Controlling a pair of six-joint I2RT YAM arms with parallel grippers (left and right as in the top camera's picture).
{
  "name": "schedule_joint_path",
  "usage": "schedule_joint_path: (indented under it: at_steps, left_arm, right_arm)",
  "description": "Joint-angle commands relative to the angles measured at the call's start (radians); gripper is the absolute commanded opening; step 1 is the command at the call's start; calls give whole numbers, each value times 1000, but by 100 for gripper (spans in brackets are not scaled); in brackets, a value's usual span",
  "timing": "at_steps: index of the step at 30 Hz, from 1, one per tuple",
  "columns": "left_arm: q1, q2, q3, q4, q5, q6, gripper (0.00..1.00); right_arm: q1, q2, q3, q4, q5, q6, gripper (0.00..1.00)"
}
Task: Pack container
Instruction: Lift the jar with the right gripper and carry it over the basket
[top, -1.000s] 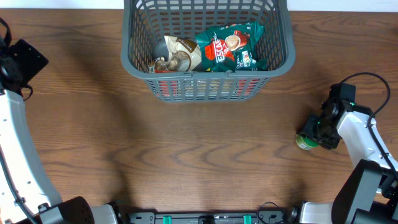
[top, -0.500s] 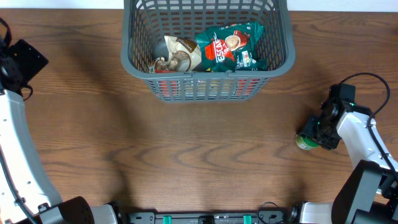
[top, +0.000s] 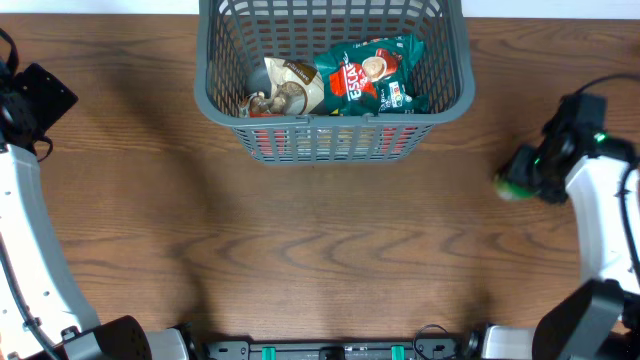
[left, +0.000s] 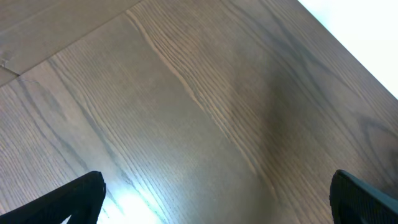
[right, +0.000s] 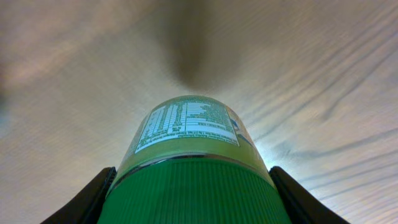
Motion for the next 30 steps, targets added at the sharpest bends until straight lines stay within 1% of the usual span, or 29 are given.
schedule_joint_path:
  at_steps: [1, 8, 13, 16, 21, 25, 30]
  left_arm:
    - [4, -1, -3, -3, -12, -6, 99]
    - [4, -1, -3, -3, -12, -6, 99]
    - [4, -1, -3, -3, -12, -6, 99]
    - [4, -1, -3, -3, -12, -6, 99]
    - [4, -1, -3, -3, -12, -6, 99]
    - [4, -1, -3, -3, -12, -6, 99]
    - [4, -1, -3, -3, -12, -6, 99]
  right_arm:
    - [3, -52, 159, -31, -2, -23, 1]
    - [91, -60, 471, -112, -2, -139, 2]
    - [219, -60, 650, -122, -2, -224, 2]
    - [312, -60, 723, -106, -2, -276, 2]
    - [455, -58, 770, -27, -1, -321, 2]
    - [530, -35, 770, 25, -1, -320, 1]
    - [607, 40, 773, 50, -1, -330, 2]
